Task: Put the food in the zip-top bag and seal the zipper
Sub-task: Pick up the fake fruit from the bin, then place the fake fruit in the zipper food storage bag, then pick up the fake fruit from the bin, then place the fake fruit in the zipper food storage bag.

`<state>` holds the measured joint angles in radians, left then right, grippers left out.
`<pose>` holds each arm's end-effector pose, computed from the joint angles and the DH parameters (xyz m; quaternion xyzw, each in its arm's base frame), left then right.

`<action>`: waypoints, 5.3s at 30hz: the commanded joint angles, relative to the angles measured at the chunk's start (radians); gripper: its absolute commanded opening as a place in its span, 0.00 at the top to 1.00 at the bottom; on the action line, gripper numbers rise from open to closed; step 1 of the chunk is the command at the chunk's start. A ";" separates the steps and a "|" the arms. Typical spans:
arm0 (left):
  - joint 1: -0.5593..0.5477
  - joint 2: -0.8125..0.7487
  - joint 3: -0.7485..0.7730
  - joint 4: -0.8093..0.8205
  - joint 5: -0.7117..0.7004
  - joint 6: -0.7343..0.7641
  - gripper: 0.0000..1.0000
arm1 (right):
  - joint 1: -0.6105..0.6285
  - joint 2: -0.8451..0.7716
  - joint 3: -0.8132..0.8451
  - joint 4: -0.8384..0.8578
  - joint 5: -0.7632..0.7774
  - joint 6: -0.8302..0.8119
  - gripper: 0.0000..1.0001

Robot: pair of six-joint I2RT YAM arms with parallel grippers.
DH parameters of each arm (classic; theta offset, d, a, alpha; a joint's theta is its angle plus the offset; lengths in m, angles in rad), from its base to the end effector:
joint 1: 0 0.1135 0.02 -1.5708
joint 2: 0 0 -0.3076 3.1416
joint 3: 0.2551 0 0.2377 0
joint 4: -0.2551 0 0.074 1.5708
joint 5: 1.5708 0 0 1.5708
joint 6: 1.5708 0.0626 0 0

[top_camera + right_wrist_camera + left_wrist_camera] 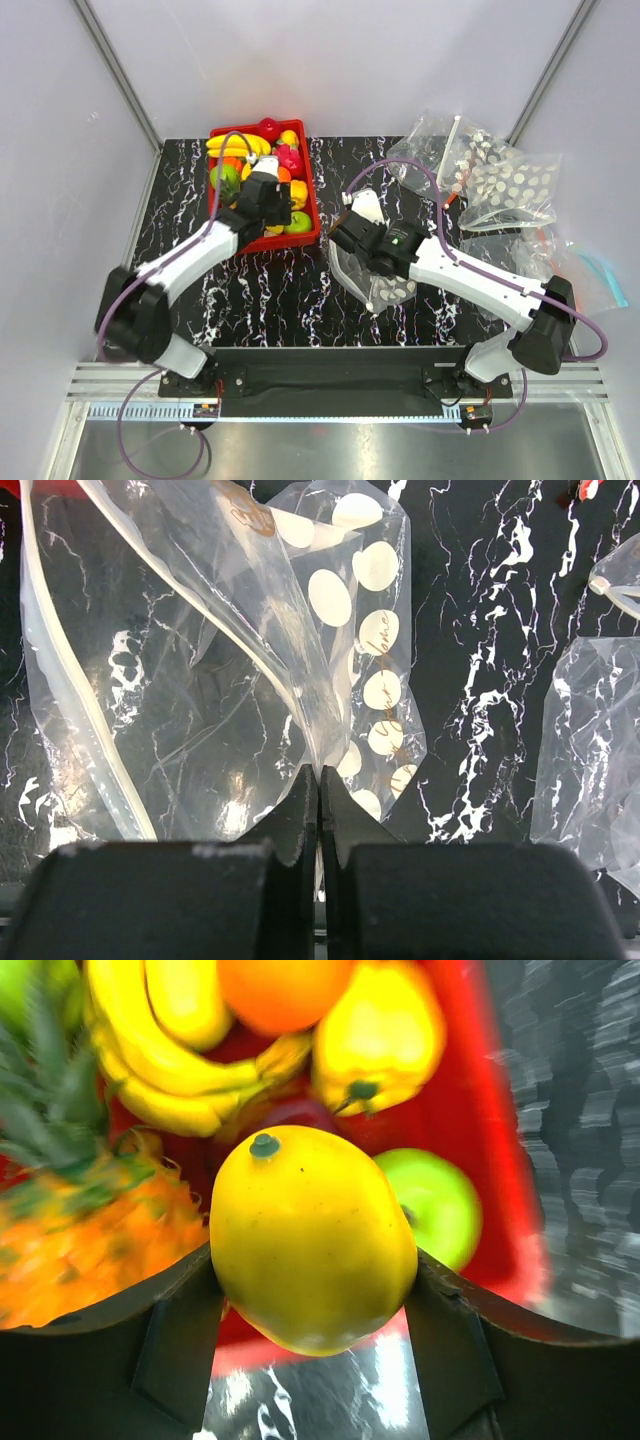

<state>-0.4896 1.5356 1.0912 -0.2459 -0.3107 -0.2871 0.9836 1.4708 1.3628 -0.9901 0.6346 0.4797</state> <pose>0.3140 -0.1457 0.2911 0.0247 0.8958 -0.0299 0.4427 0.1866 0.2134 0.3436 -0.1595 0.9127 -0.0771 0.3682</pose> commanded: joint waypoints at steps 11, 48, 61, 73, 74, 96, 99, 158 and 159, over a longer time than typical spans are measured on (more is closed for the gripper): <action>-0.015 -0.561 -0.315 0.348 0.455 -0.297 0.48 | -0.028 -0.014 0.007 0.100 -0.042 0.046 1.00; -0.409 -0.390 -0.484 0.659 0.306 -0.291 0.01 | -0.034 -0.096 0.067 0.080 -0.151 0.092 1.00; -0.379 -0.479 -0.124 -0.014 0.035 -0.212 0.01 | -0.046 -0.122 -0.002 0.071 -0.098 0.106 1.00; -0.044 -0.286 0.047 -0.200 0.052 -0.136 0.01 | -0.049 -0.147 -0.030 0.070 -0.108 0.109 1.00; -0.041 -0.220 0.068 -0.213 0.053 -0.126 0.01 | -0.049 -0.147 -0.030 0.068 -0.105 0.111 1.00; -0.010 0.336 0.312 -0.242 0.270 -0.081 0.01 | -0.049 -0.196 -0.067 0.061 -0.111 0.119 1.00; 0.000 0.359 0.314 -0.233 0.330 -0.093 0.08 | -0.049 -0.198 -0.073 0.064 -0.111 0.122 1.00; -0.377 -0.370 -0.220 0.145 0.395 -0.213 0.01 | -0.049 -0.171 -0.060 0.134 -0.170 0.097 1.00; -0.379 -0.377 -0.212 0.129 0.395 -0.204 0.01 | -0.049 -0.176 -0.067 0.136 -0.170 0.099 1.00</action>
<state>-0.8669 1.2160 0.8154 -0.1013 0.1417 -0.5446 0.9413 1.3384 1.2896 -0.8925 0.4671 0.5808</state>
